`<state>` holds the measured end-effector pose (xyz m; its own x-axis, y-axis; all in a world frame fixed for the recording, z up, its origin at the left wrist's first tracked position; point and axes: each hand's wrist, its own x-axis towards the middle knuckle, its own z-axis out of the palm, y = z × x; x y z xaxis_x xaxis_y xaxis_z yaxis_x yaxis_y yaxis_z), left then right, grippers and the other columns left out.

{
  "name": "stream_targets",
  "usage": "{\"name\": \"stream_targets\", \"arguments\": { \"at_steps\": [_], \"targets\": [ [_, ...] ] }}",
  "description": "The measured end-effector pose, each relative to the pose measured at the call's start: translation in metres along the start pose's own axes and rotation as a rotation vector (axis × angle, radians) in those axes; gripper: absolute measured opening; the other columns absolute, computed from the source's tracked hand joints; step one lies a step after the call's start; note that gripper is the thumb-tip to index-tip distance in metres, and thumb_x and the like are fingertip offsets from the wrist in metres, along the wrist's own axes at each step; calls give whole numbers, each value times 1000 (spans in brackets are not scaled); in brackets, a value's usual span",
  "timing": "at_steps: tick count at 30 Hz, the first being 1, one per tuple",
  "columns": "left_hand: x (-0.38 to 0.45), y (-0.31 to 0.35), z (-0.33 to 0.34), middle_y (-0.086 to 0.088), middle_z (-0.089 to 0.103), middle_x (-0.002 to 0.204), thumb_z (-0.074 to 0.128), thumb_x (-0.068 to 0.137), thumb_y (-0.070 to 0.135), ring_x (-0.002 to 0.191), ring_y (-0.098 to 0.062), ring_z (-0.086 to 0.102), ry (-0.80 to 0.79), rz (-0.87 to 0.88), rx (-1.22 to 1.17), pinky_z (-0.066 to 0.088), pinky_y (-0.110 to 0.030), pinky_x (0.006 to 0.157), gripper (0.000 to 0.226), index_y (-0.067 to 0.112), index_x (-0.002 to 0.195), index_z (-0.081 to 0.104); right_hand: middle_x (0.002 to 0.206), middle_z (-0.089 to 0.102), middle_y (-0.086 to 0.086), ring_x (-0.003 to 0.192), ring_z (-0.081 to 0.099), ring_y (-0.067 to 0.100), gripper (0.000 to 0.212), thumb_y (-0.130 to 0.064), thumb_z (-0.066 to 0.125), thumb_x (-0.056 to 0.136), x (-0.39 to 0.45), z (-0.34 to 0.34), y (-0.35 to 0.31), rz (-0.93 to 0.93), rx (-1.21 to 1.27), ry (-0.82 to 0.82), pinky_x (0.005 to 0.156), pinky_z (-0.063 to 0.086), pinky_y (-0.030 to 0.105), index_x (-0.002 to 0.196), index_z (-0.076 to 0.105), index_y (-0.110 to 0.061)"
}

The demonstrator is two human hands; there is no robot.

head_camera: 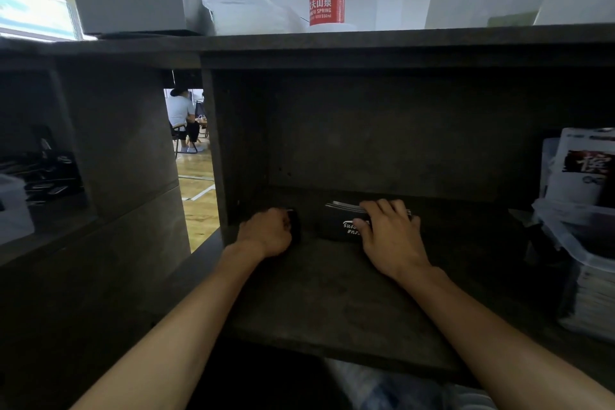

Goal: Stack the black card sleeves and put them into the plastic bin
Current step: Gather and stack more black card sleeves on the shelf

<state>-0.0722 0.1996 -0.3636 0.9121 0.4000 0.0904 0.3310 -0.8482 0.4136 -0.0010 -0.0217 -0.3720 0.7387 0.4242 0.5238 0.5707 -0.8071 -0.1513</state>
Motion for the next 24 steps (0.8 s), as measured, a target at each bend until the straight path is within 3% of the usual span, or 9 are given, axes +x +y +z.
{"name": "stream_targets", "arguments": {
  "at_steps": [2, 4, 6, 9, 12, 15, 19, 22, 24],
  "targets": [
    [-4, -4, 0, -5, 49, 141, 58, 92, 16, 127, -26, 50, -14, 57, -56, 42, -49, 106, 38, 31, 127, 58, 133, 50, -1, 125, 38, 19, 44, -48, 41, 100, 0, -1, -1, 2, 2, -8, 103, 38, 52, 138, 46, -27],
    [-9, -10, -1, -5, 50, 141, 57, 93, 13, 128, -26, 50, 149, 54, -110, 44, -47, 105, 36, 30, 124, 61, 134, 50, -1, 126, 38, 20, 44, -48, 41, 100, -1, -3, -2, 7, 0, -12, 103, 38, 53, 139, 46, -26],
    [-11, -15, -2, -9, 52, 137, 59, 93, 27, 126, -29, 49, 308, -29, -85, 42, -49, 104, 28, 28, 121, 62, 134, 50, -1, 126, 39, 20, 44, -48, 40, 100, -1, -3, -2, 7, -4, -12, 103, 38, 53, 139, 46, -26],
    [-12, -13, -7, -14, 44, 141, 64, 79, 66, 132, -35, 39, 161, -197, 171, 33, -50, 106, 64, 21, 124, 56, 133, 50, 0, 125, 39, 20, 45, -49, 40, 100, -1, -4, -1, 11, -3, -21, 103, 37, 52, 138, 46, -26],
    [-11, -13, -14, -14, 49, 137, 69, 75, 66, 128, -33, 44, 72, -203, 135, 39, -47, 104, 67, 17, 119, 59, 134, 50, 0, 126, 39, 20, 45, -49, 40, 100, -2, -5, -2, 18, 1, -24, 103, 37, 51, 138, 46, -27],
    [-12, -16, -16, -12, 61, 122, 79, 78, 43, 113, -29, 57, 67, -182, -90, 49, -38, 93, 54, 11, 118, 60, 133, 50, 0, 125, 39, 20, 44, -49, 40, 100, -2, -5, -2, 18, 3, -21, 103, 37, 51, 138, 46, -27],
    [-20, -27, -14, -5, 64, 119, 64, 90, 9, 112, -21, 59, 439, -25, -518, 45, -23, 83, 26, 20, 113, 66, 133, 51, 0, 125, 40, 20, 45, -50, 40, 100, -3, -7, -3, 27, -2, -22, 103, 37, 51, 138, 46, -27],
    [-27, -29, -17, 4, 67, 110, 57, 94, 6, 105, -12, 61, 445, 94, -957, 47, -21, 78, 32, 34, 98, 71, 134, 50, 1, 125, 40, 21, 45, -50, 40, 100, -4, -7, -4, 29, -5, -27, 103, 37, 50, 138, 46, -26],
    [-30, -25, -21, 7, 70, 103, 54, 93, 2, 99, -9, 63, 468, 168, -982, 47, -17, 75, 37, 34, 92, 73, 134, 50, 2, 126, 39, 21, 46, -50, 40, 100, -4, -9, -5, 32, -7, -29, 102, 37, 50, 139, 46, -26]
  ]
}}
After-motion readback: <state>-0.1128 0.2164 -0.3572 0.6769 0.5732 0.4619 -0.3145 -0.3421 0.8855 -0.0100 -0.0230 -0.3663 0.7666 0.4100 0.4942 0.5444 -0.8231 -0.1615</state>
